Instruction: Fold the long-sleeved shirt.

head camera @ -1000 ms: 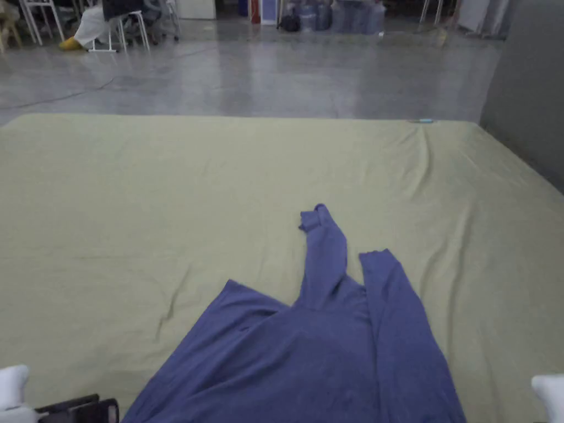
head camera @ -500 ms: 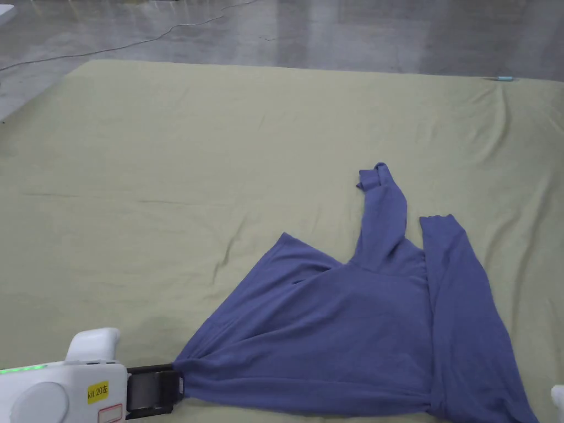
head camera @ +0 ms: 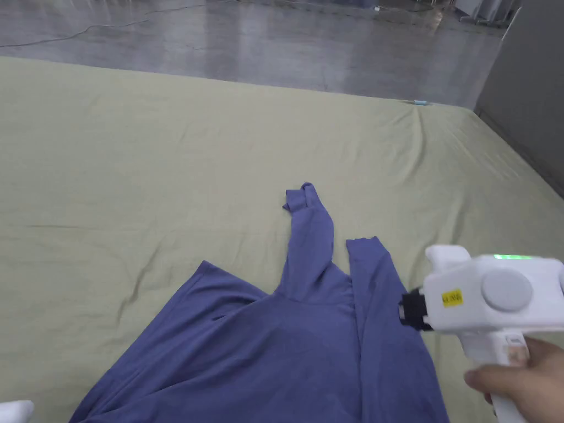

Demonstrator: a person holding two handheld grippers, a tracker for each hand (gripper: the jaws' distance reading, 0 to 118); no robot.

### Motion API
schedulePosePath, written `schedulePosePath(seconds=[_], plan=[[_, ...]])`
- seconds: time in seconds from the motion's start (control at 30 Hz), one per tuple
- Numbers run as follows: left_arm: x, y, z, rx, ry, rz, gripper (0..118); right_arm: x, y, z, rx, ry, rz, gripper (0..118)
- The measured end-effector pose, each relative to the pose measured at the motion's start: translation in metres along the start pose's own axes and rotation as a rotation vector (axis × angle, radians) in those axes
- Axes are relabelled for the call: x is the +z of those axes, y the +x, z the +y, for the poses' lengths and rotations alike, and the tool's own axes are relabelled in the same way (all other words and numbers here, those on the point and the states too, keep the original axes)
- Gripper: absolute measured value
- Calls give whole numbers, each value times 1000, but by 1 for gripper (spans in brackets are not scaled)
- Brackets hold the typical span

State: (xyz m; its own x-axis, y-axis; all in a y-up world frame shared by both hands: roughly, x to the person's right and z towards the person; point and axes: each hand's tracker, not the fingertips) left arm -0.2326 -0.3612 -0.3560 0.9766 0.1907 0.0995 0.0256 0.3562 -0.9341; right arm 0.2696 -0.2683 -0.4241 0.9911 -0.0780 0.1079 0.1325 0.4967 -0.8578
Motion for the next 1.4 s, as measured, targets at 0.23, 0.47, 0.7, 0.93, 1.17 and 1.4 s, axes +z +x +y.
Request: schedulePosePath(seconds=[0.23,0.47,0.7,0.93,1.17,1.4], plan=[[16,9,6,9,7,-24,1,-74,-27,74,39,-91,149,102],[16,9,13,14,6,-24,1,-153,-54,102,130,-234,55,90],[17,10,13,20,1,-26,1,-184,-52,89,193,-341,-20,67],[18,8,13,56,1,-48,1,-167,-39,88,121,-308,55,0],[59,9,51,70,92,-85,1,-33,-33,93,201,-46,164,0],[143,42,135,-34,276,-149,1,176,-13,101,252,324,87,0]])
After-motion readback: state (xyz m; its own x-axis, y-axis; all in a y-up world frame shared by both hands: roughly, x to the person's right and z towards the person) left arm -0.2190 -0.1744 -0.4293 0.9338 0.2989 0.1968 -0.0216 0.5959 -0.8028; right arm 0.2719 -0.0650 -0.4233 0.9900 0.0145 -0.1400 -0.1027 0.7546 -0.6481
